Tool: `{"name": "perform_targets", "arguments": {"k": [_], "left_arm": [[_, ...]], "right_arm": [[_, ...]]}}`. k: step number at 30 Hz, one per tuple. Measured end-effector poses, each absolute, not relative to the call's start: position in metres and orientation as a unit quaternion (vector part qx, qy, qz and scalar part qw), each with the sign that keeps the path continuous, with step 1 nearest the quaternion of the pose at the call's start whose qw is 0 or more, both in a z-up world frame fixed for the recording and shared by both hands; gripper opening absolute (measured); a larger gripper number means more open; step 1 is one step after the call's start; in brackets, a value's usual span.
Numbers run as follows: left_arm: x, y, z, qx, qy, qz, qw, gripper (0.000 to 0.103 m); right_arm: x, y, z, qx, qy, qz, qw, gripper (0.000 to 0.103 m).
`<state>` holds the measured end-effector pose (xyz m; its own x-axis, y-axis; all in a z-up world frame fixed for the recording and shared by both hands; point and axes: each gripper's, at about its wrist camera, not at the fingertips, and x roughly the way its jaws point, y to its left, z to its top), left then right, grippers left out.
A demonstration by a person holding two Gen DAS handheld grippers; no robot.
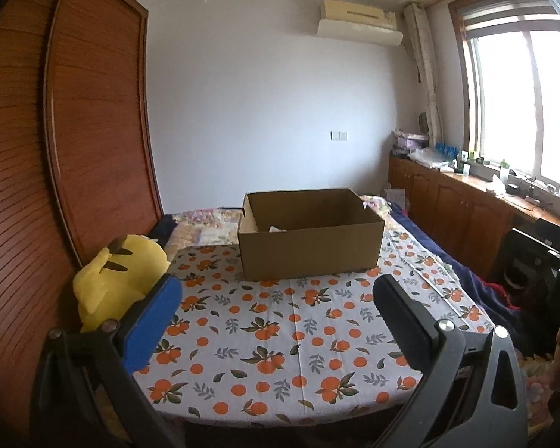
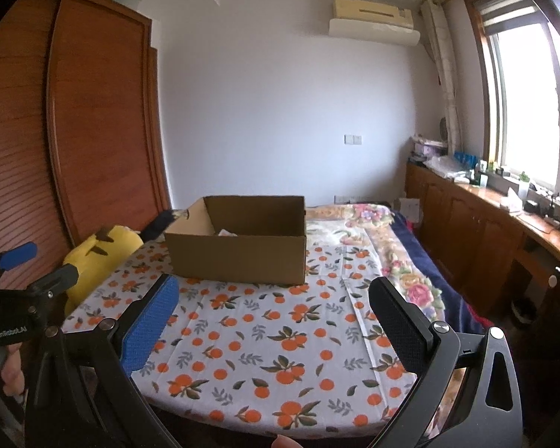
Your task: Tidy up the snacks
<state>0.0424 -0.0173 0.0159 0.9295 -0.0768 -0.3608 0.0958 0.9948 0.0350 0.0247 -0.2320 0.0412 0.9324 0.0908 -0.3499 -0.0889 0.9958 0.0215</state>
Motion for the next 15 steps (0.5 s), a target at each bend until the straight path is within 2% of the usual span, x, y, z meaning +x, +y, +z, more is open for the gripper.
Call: {"name": "perform_targets", "arguments": {"k": [15], "left_arm": [[0.009, -0.009, -0.001, 0.034, 0.166, -0.029, 0.985, 0.103]], "right_arm": [[-0.019, -0.239, 0.019, 0.018, 0.162, 0.033, 0.986, 0.103]]}}
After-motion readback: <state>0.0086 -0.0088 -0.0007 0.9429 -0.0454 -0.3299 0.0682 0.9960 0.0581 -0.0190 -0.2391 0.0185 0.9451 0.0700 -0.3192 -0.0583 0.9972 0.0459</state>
